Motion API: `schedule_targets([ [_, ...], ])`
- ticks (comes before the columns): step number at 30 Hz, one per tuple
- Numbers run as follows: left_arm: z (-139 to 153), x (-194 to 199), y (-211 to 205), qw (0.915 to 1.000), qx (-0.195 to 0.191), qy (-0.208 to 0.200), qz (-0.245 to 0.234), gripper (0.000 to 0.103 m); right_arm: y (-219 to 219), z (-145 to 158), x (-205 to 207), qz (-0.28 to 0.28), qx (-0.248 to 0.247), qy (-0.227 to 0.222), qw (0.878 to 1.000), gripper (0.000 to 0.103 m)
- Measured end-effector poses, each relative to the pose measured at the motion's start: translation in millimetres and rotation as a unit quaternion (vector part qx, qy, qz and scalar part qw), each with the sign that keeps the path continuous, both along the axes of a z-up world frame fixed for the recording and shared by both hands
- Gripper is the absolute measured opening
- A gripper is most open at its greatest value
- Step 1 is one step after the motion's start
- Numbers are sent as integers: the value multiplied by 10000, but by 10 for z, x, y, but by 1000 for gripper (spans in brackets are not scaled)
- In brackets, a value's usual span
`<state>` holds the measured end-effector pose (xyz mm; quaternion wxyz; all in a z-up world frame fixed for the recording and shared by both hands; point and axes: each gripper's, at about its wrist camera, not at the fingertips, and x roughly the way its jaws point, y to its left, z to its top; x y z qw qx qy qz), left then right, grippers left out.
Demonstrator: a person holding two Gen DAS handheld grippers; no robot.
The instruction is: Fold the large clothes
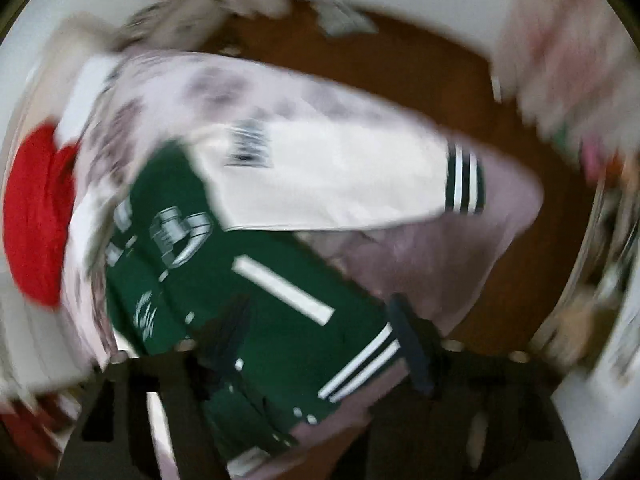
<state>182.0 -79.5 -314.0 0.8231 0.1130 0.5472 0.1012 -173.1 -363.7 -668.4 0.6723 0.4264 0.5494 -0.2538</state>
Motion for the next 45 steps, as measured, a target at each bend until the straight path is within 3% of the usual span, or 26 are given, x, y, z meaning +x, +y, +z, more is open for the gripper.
schedule_targets([
  [3, -649, 93, -194, 9988, 103, 474, 54, 103, -536, -1079, -370, -1010, 858, 3, 9912, 77],
  [6, -1192, 148, -437, 9967, 233, 782, -25, 103, -859, -1840, -626, -1778, 1234, -327, 9758, 77],
  [9, -1491, 210, -710, 9948, 307, 966, -111, 103, -1086, -2373, -757, -2574, 1400, -1007, 9508, 80],
  [13, -1717, 335, -1205, 9938, 305, 968, -451, 103, -1121, -2591, -724, -3300, 1170, -1447, 9254, 79],
  [14, -1753, 382, -1353, 9936, 293, 931, -561, 103, -1119, -2592, -707, -3382, 1041, -1516, 9229, 56],
  [15, -1773, 427, -1494, 9934, 254, 896, -677, 103, -1122, -2569, -669, -3374, 863, -1612, 9234, 18],
  [19, -1875, 688, -2071, 9897, -23, 859, -1142, 103, -1353, -2468, -519, -3274, 465, -1830, 9258, 17],
  [23, -2024, 1126, -2632, 9829, -329, 891, -1576, 103, -1907, -2355, -103, -2857, 106, -2036, 9364, 17],
  [27, -2236, 1565, -3062, 9804, -226, 780, -1795, 103, -2502, -2126, 677, -2282, -251, -2083, 9507, 16],
  [30, -2583, 1822, -3256, 9767, 1, 1008, -1897, 103, -2827, -1962, 1240, -1940, -480, -1990, 9594, 16],
  [33, -2759, 1918, -3262, 9759, -228, 1107, -1867, 103, -3002, -1722, 1586, -1683, -663, -1936, 9643, 16],
  [37, -2633, 1838, -3174, 9759, -310, 1032, -1896, 103, -2905, -1314, 1769, -1384, -889, -2011, 9657, 16],
  [39, -2500, 1784, -3017, 9800, -311, 889, -1751, 103, -2699, -980, 1944, -988, -1186, -2109, 9652, 16],
  [41, -2334, 1689, -2687, 9861, -461, 710, -1430, 103, -2372, -644, 2180, -480, -1471, -2214, 9628, 16],
  [45, -2057, 1464, -1805, 9959, -585, 410, -562, 103, -1274, -49, 2809, 842, -1775, -2444, 9496, 16],
])
